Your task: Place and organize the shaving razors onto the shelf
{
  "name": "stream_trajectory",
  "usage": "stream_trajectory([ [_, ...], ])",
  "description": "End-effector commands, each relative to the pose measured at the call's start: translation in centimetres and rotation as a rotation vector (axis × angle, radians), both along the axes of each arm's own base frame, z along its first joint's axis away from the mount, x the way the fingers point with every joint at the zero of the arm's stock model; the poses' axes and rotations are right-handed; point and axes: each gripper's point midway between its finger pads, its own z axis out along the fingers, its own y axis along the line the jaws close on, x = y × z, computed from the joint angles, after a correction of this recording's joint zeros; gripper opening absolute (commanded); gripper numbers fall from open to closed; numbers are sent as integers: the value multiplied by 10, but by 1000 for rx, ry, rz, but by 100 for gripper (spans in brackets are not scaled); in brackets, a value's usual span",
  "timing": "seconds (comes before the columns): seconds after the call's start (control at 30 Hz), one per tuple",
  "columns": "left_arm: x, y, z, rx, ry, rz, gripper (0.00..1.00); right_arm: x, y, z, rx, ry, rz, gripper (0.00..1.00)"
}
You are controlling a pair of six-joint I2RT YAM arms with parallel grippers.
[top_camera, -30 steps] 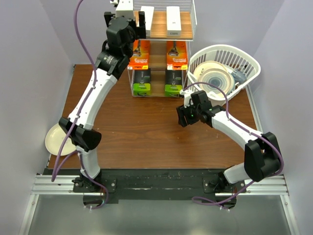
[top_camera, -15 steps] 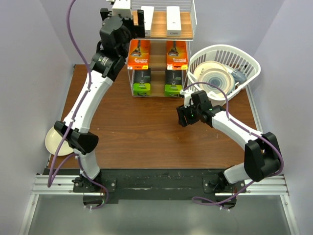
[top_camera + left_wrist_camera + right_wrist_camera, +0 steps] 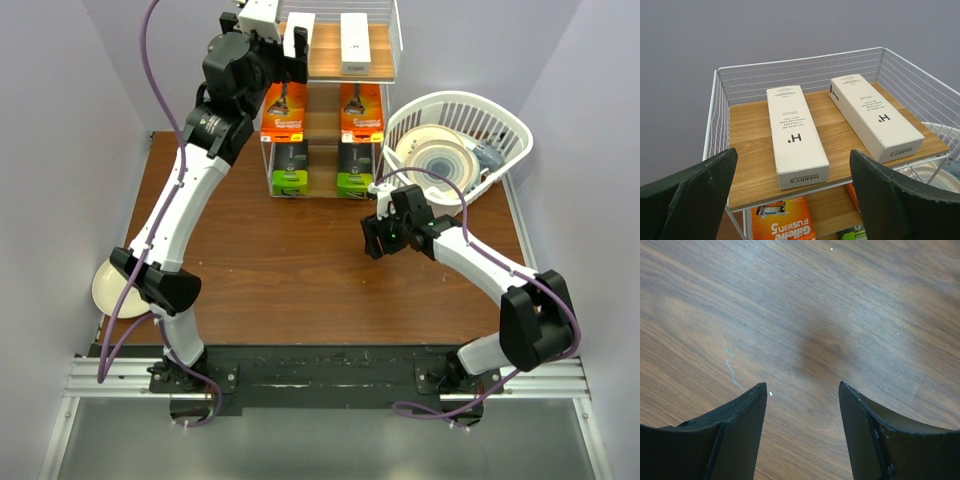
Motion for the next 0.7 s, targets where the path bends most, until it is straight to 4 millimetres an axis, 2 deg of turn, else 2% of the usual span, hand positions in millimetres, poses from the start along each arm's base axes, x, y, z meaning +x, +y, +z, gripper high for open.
stream_trajectory([
  [0.0,-4,-1,10,-32,-19,-23,100,3,1,18,39,-48,-12,63],
  [0.23,8,-10,-9,-34,22,-31,100,1,-3,14,36,-45,-19,64],
  [0.67,27,-12,-42,-12,88,9,100,2,-6,11,35,-36,-24,64],
])
